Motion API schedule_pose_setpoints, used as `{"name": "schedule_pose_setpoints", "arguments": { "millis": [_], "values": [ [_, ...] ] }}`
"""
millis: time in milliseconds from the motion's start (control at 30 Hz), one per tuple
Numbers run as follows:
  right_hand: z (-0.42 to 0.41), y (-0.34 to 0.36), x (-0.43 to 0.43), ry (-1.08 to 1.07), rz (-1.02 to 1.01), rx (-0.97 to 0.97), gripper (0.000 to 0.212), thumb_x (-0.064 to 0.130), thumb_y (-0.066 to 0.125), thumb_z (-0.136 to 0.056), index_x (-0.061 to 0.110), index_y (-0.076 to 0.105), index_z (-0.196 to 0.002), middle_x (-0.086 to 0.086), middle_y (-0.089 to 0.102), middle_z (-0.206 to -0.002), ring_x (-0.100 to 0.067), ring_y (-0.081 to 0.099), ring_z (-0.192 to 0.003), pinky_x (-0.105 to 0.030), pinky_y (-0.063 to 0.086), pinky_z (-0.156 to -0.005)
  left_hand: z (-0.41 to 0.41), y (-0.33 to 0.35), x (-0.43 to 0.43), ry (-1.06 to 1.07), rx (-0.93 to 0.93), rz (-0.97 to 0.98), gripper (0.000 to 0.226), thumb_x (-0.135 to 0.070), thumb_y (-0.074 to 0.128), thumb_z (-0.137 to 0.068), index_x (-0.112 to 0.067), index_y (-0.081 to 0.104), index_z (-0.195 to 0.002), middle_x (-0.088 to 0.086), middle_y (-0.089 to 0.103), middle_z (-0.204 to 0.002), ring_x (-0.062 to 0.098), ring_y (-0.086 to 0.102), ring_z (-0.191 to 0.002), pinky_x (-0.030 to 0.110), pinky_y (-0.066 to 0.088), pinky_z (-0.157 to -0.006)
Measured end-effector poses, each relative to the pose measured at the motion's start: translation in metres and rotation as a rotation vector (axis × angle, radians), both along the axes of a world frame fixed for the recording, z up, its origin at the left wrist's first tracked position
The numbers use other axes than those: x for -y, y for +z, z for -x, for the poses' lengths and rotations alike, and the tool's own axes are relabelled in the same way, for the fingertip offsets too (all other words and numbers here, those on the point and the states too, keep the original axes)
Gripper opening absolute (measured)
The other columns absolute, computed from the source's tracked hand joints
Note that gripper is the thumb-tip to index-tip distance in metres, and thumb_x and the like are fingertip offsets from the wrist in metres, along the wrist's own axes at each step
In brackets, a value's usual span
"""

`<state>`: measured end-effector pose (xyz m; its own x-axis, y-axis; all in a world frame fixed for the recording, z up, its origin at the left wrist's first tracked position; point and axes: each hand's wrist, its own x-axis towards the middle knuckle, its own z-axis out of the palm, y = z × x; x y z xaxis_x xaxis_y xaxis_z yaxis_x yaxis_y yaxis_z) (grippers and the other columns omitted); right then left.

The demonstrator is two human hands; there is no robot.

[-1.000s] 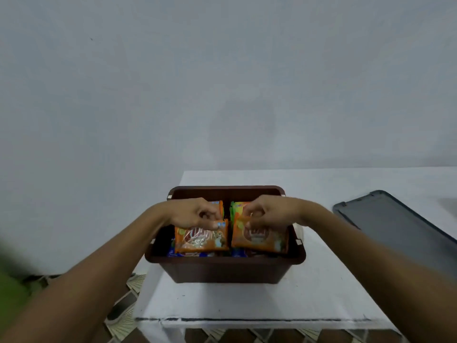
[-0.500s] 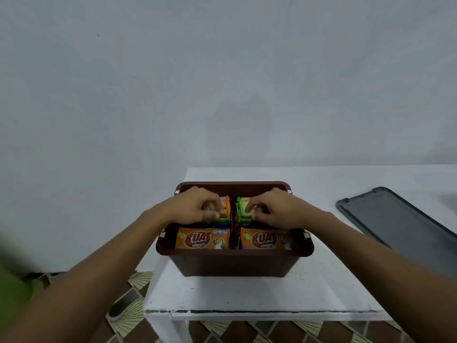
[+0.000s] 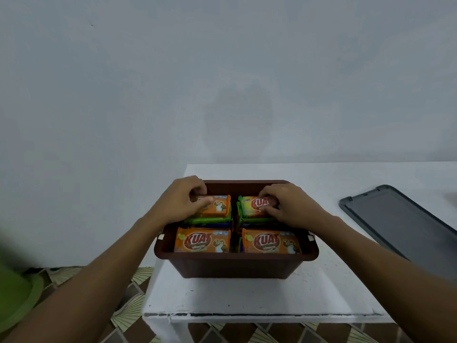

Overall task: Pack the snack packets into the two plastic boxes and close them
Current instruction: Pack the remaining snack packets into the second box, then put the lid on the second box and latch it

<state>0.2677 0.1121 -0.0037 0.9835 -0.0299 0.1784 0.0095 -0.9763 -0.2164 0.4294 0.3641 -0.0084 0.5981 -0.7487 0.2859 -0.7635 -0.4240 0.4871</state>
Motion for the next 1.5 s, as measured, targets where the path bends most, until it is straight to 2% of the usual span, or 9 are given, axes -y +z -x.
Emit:
{"name": "schedule_pose_setpoints", "arguments": {
  "millis": [133, 267, 400, 533, 767, 867, 1133, 1400, 1500],
  "values": [
    [-0.001, -0.002, 0.003, -0.017, 0.015, 0.017, 0.028, 0.037, 0.061, -0.091, 0.025, 0.06, -0.116, 0.006, 0.066, -0.112, -0.009, 0.057, -0.098, -0.019, 0.04, -0.076, 0.004, -0.001, 0.004, 0.071, -0.105, 0.121, 0.012, -0.037, 0.07, -0.086, -0.026, 0.067, -0.088, -0.013, 0.067, -0.09, 0.005, 0.062, -0.091, 0.031, 0.049, -0.084],
    [0.003, -0.001, 0.019, -0.033, -0.002, 0.035, 0.025, 0.04, 0.058, -0.092, 0.025, 0.061, -0.112, 0.008, 0.064, -0.104, -0.008, 0.056, -0.091, -0.018, 0.042, -0.072, 0.014, 0.002, 0.021, 0.108, -0.146, 0.169, 0.011, -0.032, 0.069, -0.087, -0.021, 0.068, -0.089, -0.011, 0.068, -0.089, 0.005, 0.062, -0.089, 0.029, 0.051, -0.08],
    [0.021, 0.0, 0.06, -0.074, -0.005, 0.023, 0.022, 0.036, 0.059, -0.092, 0.024, 0.062, -0.109, 0.02, 0.048, -0.081, -0.002, 0.047, -0.077, -0.013, 0.031, -0.061, 0.036, 0.002, 0.063, 0.096, -0.149, 0.202, 0.012, -0.033, 0.069, -0.087, -0.022, 0.068, -0.087, -0.011, 0.069, -0.087, 0.004, 0.063, -0.086, 0.023, 0.051, -0.075],
    [0.049, 0.0, 0.108, -0.107, -0.041, 0.064, 0.021, 0.028, 0.063, -0.09, 0.022, 0.064, -0.11, 0.01, 0.054, -0.088, -0.007, 0.052, -0.079, -0.019, 0.038, -0.066, 0.059, 0.004, 0.113, 0.071, -0.119, 0.173, 0.012, -0.034, 0.069, -0.087, -0.022, 0.067, -0.087, -0.01, 0.068, -0.088, 0.005, 0.062, -0.086, 0.021, 0.049, -0.072],
    [0.084, -0.001, 0.16, -0.206, -0.15, 0.221, 0.017, 0.021, 0.065, -0.089, 0.016, 0.067, -0.105, 0.003, 0.057, -0.105, -0.01, 0.052, -0.094, -0.024, 0.042, -0.08, 0.072, 0.006, 0.165, -0.012, 0.041, -0.062, 0.023, -0.041, 0.067, -0.085, -0.024, 0.064, -0.101, -0.006, 0.066, -0.104, 0.012, 0.059, -0.096, 0.034, 0.05, -0.087],
    [0.104, -0.004, 0.173, -0.249, -0.197, 0.266, 0.015, 0.023, 0.064, -0.09, 0.018, 0.066, -0.104, 0.004, 0.057, -0.104, -0.007, 0.049, -0.096, -0.024, 0.039, -0.079, 0.079, 0.018, 0.186, -0.045, 0.108, -0.08, 0.023, -0.043, 0.064, -0.088, -0.023, 0.063, -0.099, -0.006, 0.064, -0.097, 0.013, 0.058, -0.091, 0.037, 0.051, -0.083],
    [0.224, -0.045, 0.228, -0.654, -0.323, 0.231, 0.018, 0.021, 0.064, -0.09, 0.012, 0.069, -0.105, -0.004, 0.066, -0.1, -0.019, 0.061, -0.093, -0.027, 0.043, -0.079, 0.161, 0.044, 0.335, -0.415, -0.007, -0.042, 0.023, -0.043, 0.059, -0.092, -0.021, 0.063, -0.097, -0.005, 0.064, -0.096, 0.013, 0.06, -0.089, 0.029, 0.049, -0.079],
    [0.32, -0.079, 0.241, -1.068, -0.312, 0.125, 0.024, 0.033, 0.06, -0.088, 0.016, 0.062, -0.105, -0.006, 0.062, -0.102, -0.024, 0.06, -0.089, -0.033, 0.047, -0.074, 0.204, -0.004, 0.466, -0.428, 0.044, -0.633, 0.05, -0.052, 0.044, -0.097, -0.01, 0.057, -0.121, 0.012, 0.059, -0.125, 0.027, 0.055, -0.111, 0.038, 0.042, -0.091],
    [0.322, -0.084, 0.241, -1.099, -0.342, 0.087, 0.034, 0.04, 0.058, -0.088, 0.016, 0.057, -0.113, -0.006, 0.059, -0.11, -0.026, 0.059, -0.097, -0.039, 0.049, -0.085, 0.197, -0.025, 0.488, -0.263, -0.031, -0.755, 0.071, -0.059, 0.04, -0.096, -0.009, 0.034, -0.146, 0.014, 0.037, -0.152, 0.033, 0.039, -0.136, 0.045, 0.033, -0.11]
  ]
}}
